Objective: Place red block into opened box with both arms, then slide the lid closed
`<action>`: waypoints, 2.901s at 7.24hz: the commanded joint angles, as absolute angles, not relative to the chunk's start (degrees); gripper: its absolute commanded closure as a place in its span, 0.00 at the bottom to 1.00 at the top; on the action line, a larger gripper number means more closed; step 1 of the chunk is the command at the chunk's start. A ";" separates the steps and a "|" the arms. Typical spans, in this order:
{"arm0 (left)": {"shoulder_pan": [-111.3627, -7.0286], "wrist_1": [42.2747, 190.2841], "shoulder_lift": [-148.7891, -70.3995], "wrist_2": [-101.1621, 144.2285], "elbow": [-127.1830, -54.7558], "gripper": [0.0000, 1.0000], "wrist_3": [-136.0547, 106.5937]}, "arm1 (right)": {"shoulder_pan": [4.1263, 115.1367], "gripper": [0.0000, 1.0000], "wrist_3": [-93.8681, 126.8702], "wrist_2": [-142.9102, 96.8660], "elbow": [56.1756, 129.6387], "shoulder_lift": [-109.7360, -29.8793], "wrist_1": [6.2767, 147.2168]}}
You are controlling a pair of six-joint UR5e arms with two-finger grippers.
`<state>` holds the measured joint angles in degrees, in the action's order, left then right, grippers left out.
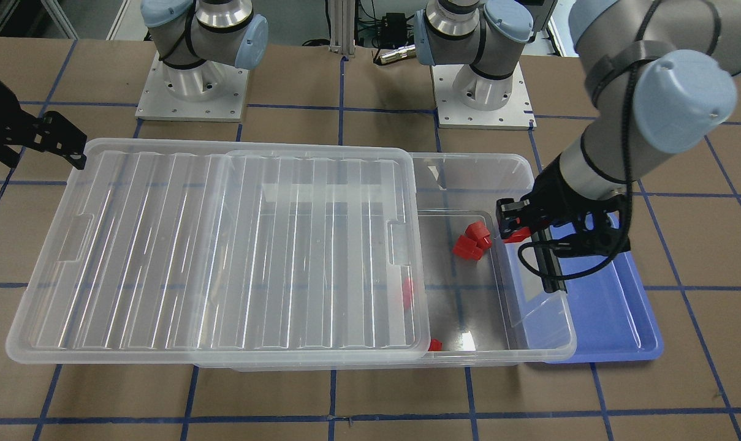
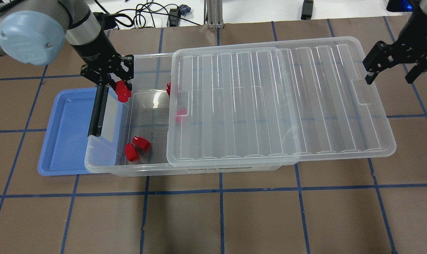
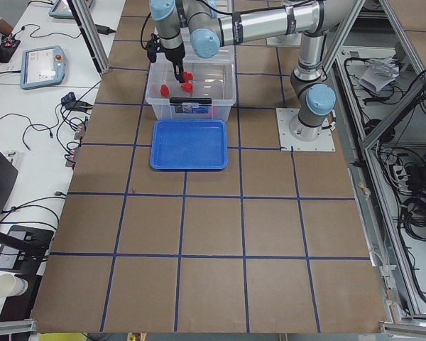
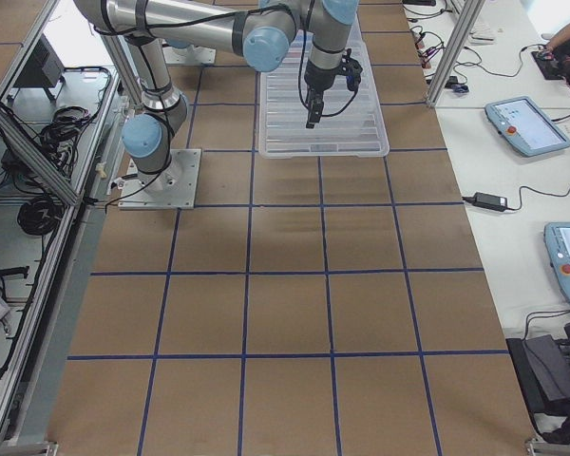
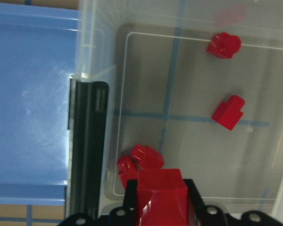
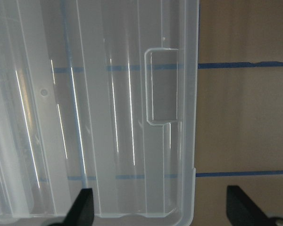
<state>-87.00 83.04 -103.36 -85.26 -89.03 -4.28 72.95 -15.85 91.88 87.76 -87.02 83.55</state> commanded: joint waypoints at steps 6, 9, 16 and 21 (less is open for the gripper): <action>-87.89 57.76 -108.80 -86.66 -105.20 0.95 -5.19 | 72.86 0.00 -15.91 92.02 87.71 -86.92 83.50; -87.89 51.44 -111.08 -86.75 -107.92 0.91 -4.48 | 72.86 0.00 -15.82 92.02 87.71 -86.92 83.76; -88.50 49.66 -110.57 -88.42 -108.54 0.00 -5.19 | 72.86 0.00 -15.73 91.93 87.71 -87.10 83.94; -89.83 59.46 -105.39 -88.95 -103.30 0.00 -4.57 | 72.86 0.00 -15.73 91.93 87.80 -86.66 84.73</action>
